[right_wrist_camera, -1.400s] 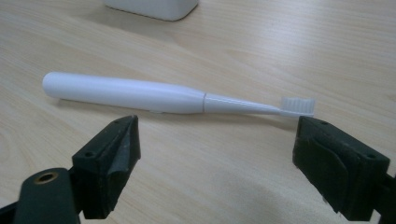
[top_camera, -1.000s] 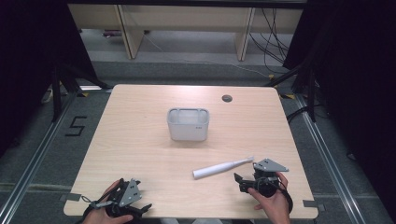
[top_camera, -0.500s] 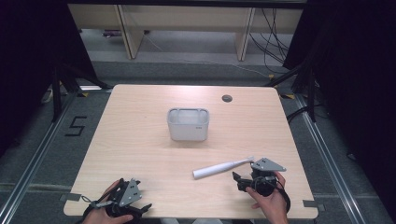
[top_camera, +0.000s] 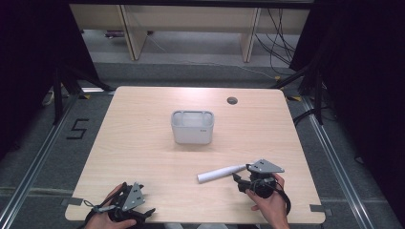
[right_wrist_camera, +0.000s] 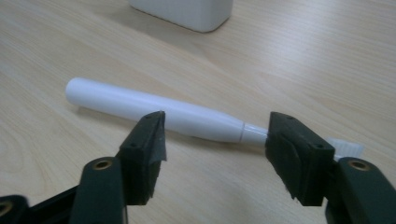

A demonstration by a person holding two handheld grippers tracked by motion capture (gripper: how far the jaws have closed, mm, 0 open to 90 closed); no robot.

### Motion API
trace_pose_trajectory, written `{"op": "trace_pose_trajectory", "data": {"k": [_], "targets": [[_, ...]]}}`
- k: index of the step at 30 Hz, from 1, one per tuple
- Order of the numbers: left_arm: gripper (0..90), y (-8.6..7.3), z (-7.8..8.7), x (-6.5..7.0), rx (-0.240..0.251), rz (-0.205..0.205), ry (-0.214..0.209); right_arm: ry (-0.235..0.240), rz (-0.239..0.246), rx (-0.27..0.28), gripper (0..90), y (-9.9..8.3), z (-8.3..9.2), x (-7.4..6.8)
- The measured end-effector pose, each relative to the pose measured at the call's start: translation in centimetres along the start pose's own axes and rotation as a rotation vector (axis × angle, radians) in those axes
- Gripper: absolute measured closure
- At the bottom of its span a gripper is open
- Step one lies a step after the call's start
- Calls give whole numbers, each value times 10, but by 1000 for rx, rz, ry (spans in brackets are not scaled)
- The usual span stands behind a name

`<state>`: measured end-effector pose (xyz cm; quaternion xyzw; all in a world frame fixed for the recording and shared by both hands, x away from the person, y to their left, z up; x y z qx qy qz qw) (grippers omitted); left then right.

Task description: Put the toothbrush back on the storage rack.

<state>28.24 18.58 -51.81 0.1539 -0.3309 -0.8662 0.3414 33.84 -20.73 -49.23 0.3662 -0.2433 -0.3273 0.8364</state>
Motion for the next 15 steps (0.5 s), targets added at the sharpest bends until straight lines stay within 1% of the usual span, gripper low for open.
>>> {"op": "trace_pose_trajectory", "data": {"k": [2,3,4,5,6,7,8,9,10,11,12,13,14,15], "targets": [[153,0,0,0,0,0,0,2,1,3,409,0,0,0],[153,0,1,-1,-13,-12,-2,-2,-23,4,425,1,-1,-1],[153,0,1,-1,-27,-25,0,7,-29,16,440,3,-2,-2],[153,0,1,-1,-27,-25,0,7,-11,14,459,3,-2,0],[153,0,0,0,-11,-10,-2,0,-21,24,493,5,-3,-1],[153,0,0,0,-11,-10,-2,0,-21,24,493,5,-3,-1],[153,0,0,0,0,2,-1,7,-10,27,540,6,-5,-1],[153,0,1,-2,-26,-30,3,7,-10,27,540,6,-5,-1],[153,0,1,-2,-27,-29,1,15,-17,19,590,8,-7,-4],[153,0,1,-2,-27,-29,1,15,-17,19,590,8,-7,-4],[153,0,0,0,-7,-4,-4,34,12,25,663,11,-9,-6],[153,0,0,0,-7,-4,-4,34,12,25,663,11,-9,-6],[153,0,0,-1,-7,-9,6,32,23,30,682,13,-9,-8],[153,0,1,-2,-27,-29,0,28,45,19,712,17,-10,-12]]}}
Point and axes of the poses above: each handheld gripper's, and its own axes: z roughly backward along the jaws, y roughly out of its top, x roughly to its right, the point moved 2 cm from there along -z, roughly forward along the jaws, and after that the axes turned 14 degrees about z, right-handed, at the moved point
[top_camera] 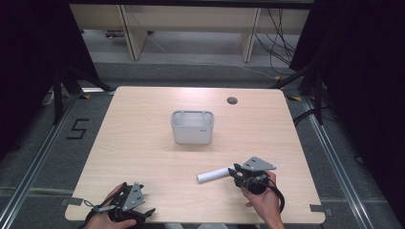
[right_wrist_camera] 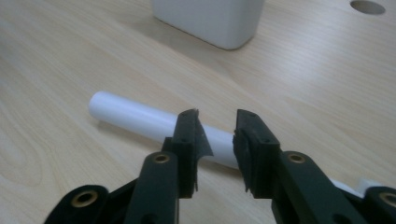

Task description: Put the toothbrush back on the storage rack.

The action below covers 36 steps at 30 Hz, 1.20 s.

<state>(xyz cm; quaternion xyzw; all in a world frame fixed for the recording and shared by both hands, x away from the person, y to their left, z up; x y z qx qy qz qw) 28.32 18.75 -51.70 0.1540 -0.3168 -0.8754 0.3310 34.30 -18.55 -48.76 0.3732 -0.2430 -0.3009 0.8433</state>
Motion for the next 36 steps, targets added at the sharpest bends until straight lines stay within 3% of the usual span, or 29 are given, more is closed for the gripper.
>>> {"op": "trace_pose_trajectory", "data": {"k": [3,5,6,7,9,14,15,16,17,18,21,28,30,32,35,36], "targets": [[153,0,-1,2,27,29,0,25,48,-9,781,6,-9,-9],[153,0,-2,2,30,35,-4,28,62,-4,820,9,-14,-12],[153,0,0,0,5,6,0,28,62,-4,820,9,-14,-12],[153,0,-1,2,28,33,-4,27,75,-1,831,10,-15,-12],[153,0,-1,2,29,29,-1,36,109,4,874,15,-22,-14],[153,-1,-1,3,28,43,-1,59,122,-6,899,20,-32,-20],[153,0,0,1,4,15,-1,63,131,-8,900,22,-34,-21],[153,-1,-1,2,18,34,-2,64,132,-7,900,23,-36,-22],[153,0,0,0,2,0,0,67,148,-13,900,24,-39,-23],[153,0,-1,2,27,28,1,72,143,-18,900,25,-42,-25],[153,0,-1,3,31,40,-1,83,134,-34,900,27,-48,-27],[153,0,-1,2,29,39,0,92,145,-32,900,30,-56,-28],[153,0,-1,3,31,43,-2,108,109,-64,900,30,-57,-32],[153,-1,0,2,15,28,-1,105,153,-43,900,31,-61,-30],[153,0,-1,3,31,43,-4,116,131,-64,900,32,-64,-33],[153,0,-1,3,30,42,-3,110,150,-57,900,32,-66,-32]]}}
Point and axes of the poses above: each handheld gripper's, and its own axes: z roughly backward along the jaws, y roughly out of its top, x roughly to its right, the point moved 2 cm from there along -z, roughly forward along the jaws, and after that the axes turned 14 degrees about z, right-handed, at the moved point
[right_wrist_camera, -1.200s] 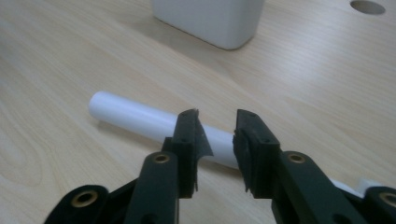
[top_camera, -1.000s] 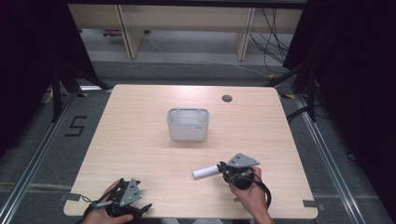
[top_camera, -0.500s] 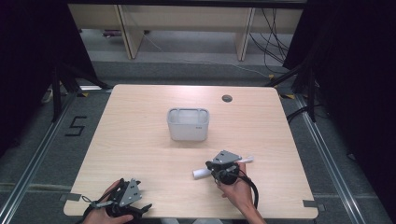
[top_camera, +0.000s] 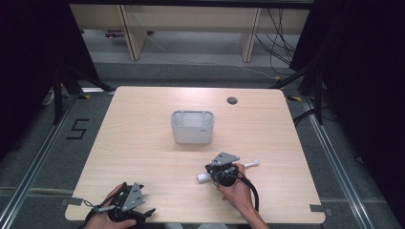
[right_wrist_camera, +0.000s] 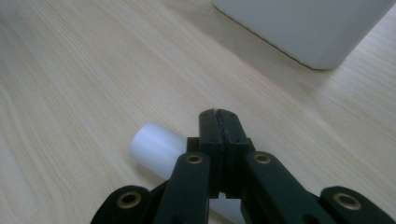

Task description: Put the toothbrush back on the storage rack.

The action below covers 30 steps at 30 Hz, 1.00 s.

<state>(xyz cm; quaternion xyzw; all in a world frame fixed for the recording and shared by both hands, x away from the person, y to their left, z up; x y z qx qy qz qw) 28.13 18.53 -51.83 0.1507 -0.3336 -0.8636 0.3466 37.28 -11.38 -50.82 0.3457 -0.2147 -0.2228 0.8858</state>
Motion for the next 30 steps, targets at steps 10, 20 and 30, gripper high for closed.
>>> {"op": "trace_pose_trajectory", "data": {"k": [10,20,30], "targets": [[152,0,1,-1,-13,-17,-1,14,1,-22,900,2,-7,-2],[153,0,1,0,3,-1,-3,45,10,-37,899,0,-5,-6],[153,0,1,-1,-1,-5,3,65,-20,-48,895,-8,2,-13]]}}
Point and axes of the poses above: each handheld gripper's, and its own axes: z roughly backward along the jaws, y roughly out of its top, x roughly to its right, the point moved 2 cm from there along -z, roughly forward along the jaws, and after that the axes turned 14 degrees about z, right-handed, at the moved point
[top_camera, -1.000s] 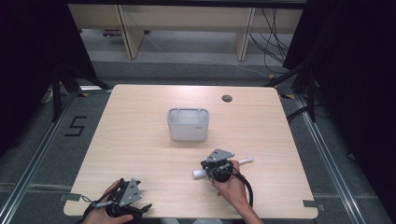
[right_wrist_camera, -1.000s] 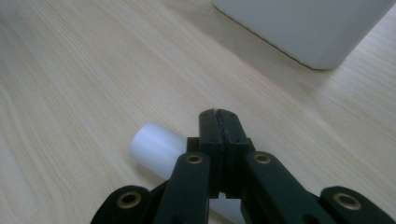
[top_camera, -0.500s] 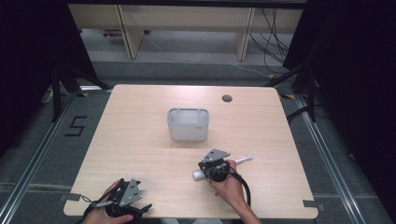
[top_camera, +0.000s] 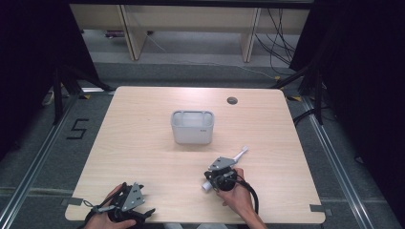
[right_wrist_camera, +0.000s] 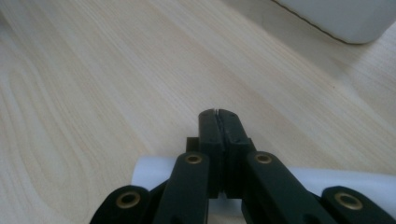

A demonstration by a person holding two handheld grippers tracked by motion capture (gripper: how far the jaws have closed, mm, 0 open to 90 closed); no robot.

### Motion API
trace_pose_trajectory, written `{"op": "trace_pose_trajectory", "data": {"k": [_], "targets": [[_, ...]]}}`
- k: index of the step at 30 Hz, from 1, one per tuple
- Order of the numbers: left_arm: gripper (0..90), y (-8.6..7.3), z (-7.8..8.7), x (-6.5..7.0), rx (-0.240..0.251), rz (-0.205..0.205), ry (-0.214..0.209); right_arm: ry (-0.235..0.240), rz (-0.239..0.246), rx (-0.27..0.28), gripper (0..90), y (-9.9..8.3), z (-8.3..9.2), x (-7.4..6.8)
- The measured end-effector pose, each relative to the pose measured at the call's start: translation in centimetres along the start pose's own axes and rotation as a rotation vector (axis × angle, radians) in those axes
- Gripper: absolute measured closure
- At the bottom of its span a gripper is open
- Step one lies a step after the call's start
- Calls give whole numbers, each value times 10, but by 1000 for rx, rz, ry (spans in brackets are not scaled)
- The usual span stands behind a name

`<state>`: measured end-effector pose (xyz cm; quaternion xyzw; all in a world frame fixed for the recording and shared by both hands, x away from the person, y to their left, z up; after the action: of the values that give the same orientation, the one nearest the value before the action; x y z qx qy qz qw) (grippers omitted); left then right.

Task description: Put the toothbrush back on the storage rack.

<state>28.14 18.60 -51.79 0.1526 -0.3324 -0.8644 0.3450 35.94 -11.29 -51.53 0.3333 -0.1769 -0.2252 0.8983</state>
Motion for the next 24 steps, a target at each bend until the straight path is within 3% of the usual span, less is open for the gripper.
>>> {"op": "trace_pose_trajectory", "data": {"k": [2,3,4,5,6,8,9,10,13,18,20,21,22,23,24], "targets": [[153,0,2,-1,-21,-24,0,17,8,-5,894,-2,3,-1],[152,0,0,0,-5,-5,-1,6,-16,0,893,-3,3,-3],[152,0,0,0,-2,-1,1,22,-6,-13,893,-4,6,-3],[153,0,0,0,-5,-3,2,14,12,6,893,-4,4,-3],[153,0,0,0,-4,-3,1,28,-9,-15,893,-5,8,-5],[153,0,1,-1,-12,-13,1,17,-14,-4,892,-6,7,-6],[152,0,0,0,-4,-2,1,37,21,-5,892,-7,9,-4],[153,0,0,0,0,5,-3,31,-2,-8,891,-7,10,-5],[153,0,1,-1,-15,-15,-1,24,12,10,889,-11,11,-5],[153,0,2,-1,-23,-23,-4,34,-9,-14,889,-15,19,-7],[153,0,1,-1,-24,-21,-3,31,11,11,888,-16,18,-7],[153,-1,0,0,-2,5,-3,44,-26,-21,887,-17,22,-9],[152,0,0,0,0,6,-3,42,-17,-14,887,-18,22,-9],[152,0,1,-1,-25,-26,0,27,-1,-2,887,-19,21,-9],[153,0,1,-1,-20,-18,-4,37,-5,-15,886,-20,24,-9]]}}
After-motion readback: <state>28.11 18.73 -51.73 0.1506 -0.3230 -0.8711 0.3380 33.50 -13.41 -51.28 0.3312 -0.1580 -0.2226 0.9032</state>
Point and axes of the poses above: each handheld gripper's, and its own axes: z roughly backward along the jaws, y roughly out of its top, x roughly to its right, the point moved 2 cm from there along -z, roughly forward along the jaws, and after that the axes turned 14 degrees about z, right-handed, at the moved point
